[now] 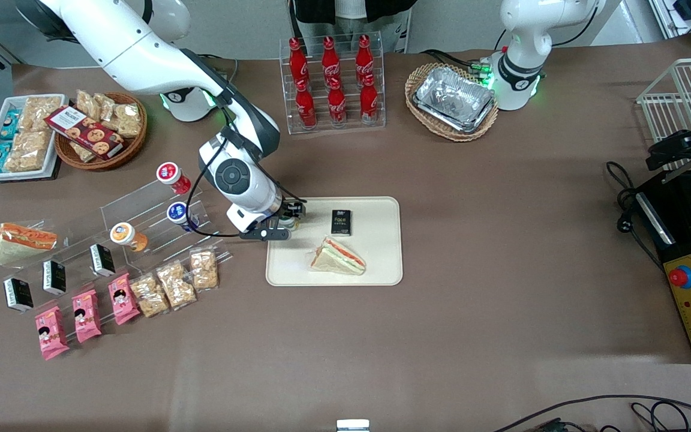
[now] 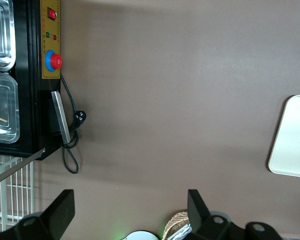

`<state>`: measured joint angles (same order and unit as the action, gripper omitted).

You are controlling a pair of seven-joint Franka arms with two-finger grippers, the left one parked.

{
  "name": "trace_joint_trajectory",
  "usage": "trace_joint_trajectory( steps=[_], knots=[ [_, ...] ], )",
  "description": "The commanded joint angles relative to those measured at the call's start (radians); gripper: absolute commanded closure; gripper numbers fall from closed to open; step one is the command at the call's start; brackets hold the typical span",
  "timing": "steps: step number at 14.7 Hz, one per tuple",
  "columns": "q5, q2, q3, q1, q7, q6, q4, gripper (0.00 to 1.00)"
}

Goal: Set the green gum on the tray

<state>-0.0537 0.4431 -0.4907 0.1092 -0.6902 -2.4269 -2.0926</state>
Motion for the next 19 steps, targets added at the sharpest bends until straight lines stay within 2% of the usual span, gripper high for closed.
trace_joint_trajectory(
  steps=[1, 3, 5, 7, 9, 11, 14, 19],
  knots=[
    [-0.022, 0.008, -0.002, -0.005, -0.022, -0.012, 0.009, 0.01],
    [-0.018, -0.03, 0.0, -0.017, -0.009, 0.002, 0.016, 0.01],
    [-0.012, -0.101, -0.005, -0.055, 0.003, 0.113, 0.035, 0.01],
    [0.017, -0.199, -0.003, -0.06, 0.04, 0.318, 0.107, 0.01],
    [0.078, -0.268, 0.007, -0.069, 0.104, 0.542, 0.216, 0.01],
    [0.092, -0.309, 0.046, -0.091, 0.152, 0.728, 0.333, 0.01],
    [0.094, -0.383, 0.197, -0.088, 0.32, 0.854, 0.419, 0.01],
    [0.09, -0.487, 0.456, -0.086, 0.616, 0.887, 0.417, 0.0]
  ],
)
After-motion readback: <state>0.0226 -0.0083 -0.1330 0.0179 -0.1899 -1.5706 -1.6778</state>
